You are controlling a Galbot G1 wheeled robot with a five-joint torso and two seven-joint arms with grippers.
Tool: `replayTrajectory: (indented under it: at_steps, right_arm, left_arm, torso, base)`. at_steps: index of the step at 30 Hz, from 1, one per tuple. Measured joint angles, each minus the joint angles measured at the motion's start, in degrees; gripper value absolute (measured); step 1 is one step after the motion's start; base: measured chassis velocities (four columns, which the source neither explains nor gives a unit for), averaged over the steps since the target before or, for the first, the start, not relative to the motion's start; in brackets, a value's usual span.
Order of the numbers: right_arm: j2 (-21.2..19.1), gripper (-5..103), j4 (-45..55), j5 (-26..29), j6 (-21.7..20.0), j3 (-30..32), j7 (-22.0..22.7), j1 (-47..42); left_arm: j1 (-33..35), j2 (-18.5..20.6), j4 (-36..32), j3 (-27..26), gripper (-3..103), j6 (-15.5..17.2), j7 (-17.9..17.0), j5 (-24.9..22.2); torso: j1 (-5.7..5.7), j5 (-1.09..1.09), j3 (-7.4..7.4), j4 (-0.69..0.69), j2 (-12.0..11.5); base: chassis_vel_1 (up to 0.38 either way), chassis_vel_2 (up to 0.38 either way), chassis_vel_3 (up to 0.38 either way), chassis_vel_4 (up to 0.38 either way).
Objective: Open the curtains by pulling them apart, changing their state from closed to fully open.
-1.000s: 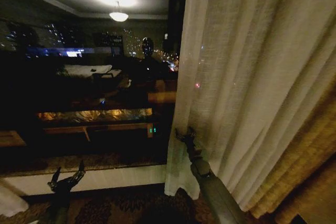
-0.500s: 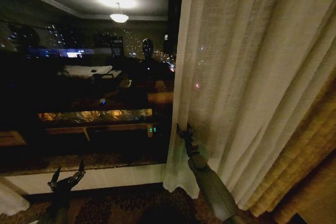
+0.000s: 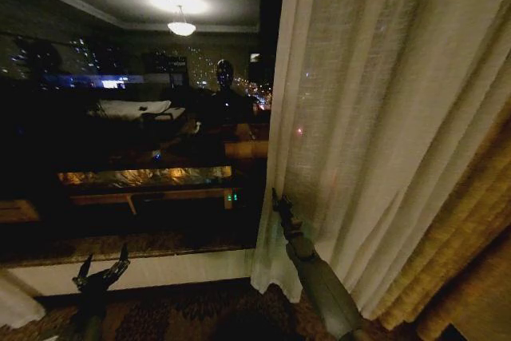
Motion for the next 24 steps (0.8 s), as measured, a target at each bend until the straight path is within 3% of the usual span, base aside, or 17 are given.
replayTrajectory:
  at_steps: [5, 16, 24]
  right_arm:
    - [0.0, 0, -0.2, 1.7, 0.7, 0.1, -0.7, 0.1]
    - [-0.4, 0, -0.2, 4.0, 0.5, 0.1, -2.4, 0.2]
    - [-0.7, 0, -0.2, 4.4, 0.6, 0.3, -2.8, 0.1]
  left_arm:
    - [0.0, 0.0, 0.0, 0.0, 100, 0.0, 0.0, 0.0]
    - [0.0, 0.0, 0.0, 0.0, 100, 0.0, 0.0, 0.0]
    - [0.0, 0.0, 0.0, 0.0, 100, 0.0, 0.0, 0.0]
  torso:
    - [0.0, 0.01, 0.0, 0.0, 0.0]
    - [0.0, 0.0, 0.0, 0.0, 0.0]
    - [0.0, 0.0, 0.0, 0.01, 0.0]
  base:
    - [0.0, 0.0, 0.0, 0.0]
    - [-0.011, -0.011, 0.01, 0.012]
    - [-0.147, -0.125, 0.15, 0.148]
